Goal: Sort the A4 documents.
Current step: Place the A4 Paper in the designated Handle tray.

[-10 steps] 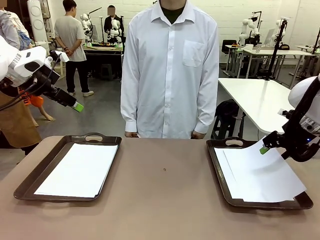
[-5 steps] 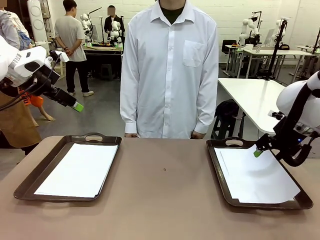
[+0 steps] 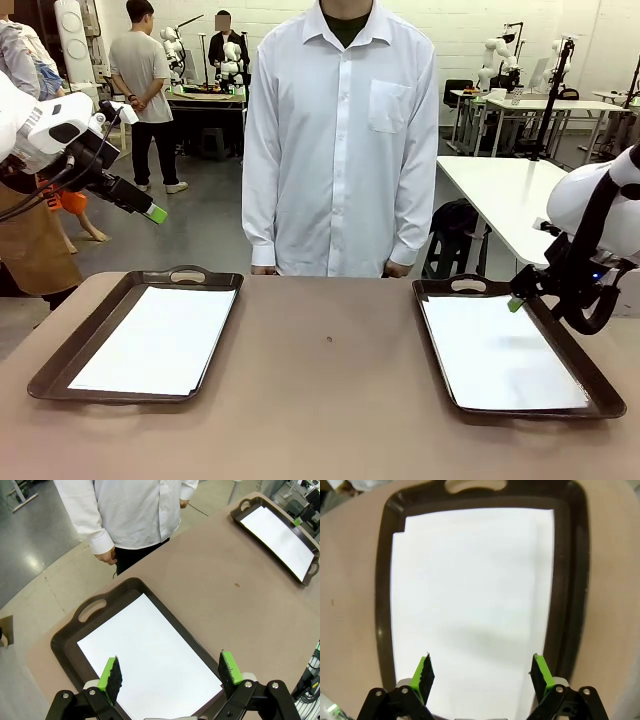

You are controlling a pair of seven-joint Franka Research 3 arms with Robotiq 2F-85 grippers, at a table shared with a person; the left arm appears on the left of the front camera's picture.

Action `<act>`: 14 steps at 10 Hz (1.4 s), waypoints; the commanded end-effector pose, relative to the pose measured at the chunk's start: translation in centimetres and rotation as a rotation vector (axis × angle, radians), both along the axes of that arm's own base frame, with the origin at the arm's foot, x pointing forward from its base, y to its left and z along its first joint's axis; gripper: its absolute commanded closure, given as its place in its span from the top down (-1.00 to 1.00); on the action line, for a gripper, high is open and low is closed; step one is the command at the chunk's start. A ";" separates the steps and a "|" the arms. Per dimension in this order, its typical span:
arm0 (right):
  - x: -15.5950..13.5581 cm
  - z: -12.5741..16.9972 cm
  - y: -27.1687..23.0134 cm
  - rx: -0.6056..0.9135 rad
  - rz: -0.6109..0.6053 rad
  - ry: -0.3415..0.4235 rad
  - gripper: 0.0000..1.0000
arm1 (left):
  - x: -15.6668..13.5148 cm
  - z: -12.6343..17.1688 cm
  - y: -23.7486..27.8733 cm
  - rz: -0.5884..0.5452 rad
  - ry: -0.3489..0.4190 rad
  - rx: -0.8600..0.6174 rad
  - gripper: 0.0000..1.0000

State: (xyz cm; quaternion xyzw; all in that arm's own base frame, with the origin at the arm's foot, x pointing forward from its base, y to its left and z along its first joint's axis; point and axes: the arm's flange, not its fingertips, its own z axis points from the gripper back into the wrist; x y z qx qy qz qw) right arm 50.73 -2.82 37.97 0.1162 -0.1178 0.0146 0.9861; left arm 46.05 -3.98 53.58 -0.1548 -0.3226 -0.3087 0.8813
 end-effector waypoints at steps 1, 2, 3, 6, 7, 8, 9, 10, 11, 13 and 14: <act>-0.9 0.5 -0.1 -0.045 -0.059 -0.023 1.00 | -0.1 0.0 0.2 -0.009 0.000 -0.010 1.00; -1.0 0.7 -0.2 -0.057 -0.070 -0.030 1.00 | -0.1 0.0 0.2 -0.009 0.000 -0.010 1.00; -1.1 0.8 -0.2 -0.056 -0.069 -0.036 1.00 | -0.1 0.0 0.2 -0.009 0.000 -0.010 1.00; -0.4 1.0 -0.7 -0.026 -0.042 -0.033 1.00 | -0.1 0.0 0.2 -0.009 0.000 -0.010 1.00; -0.4 1.0 -0.7 -0.026 -0.042 -0.033 1.00 | -0.1 0.0 0.2 -0.009 0.000 -0.010 1.00; -0.4 1.0 -0.7 -0.026 -0.042 -0.033 1.00 | -0.1 0.0 0.2 -0.009 0.000 -0.010 1.00; -0.4 1.0 -0.7 -0.026 -0.042 -0.033 1.00 | -0.1 0.0 0.2 -0.009 0.000 -0.010 1.00; -0.4 1.0 -0.7 -0.026 -0.042 -0.033 1.00 | -0.1 0.0 0.2 -0.009 0.000 -0.010 1.00; -0.4 1.0 -0.7 -0.026 -0.042 -0.033 1.00 | -0.1 0.0 0.2 -0.009 0.000 -0.010 1.00; -0.4 1.0 -0.7 -0.026 -0.042 -0.033 1.00 | -0.1 0.0 0.2 -0.009 0.000 -0.010 1.00; -0.4 1.0 -0.7 -0.026 -0.042 -0.033 1.00 | -0.1 0.0 0.2 -0.009 0.000 -0.010 1.00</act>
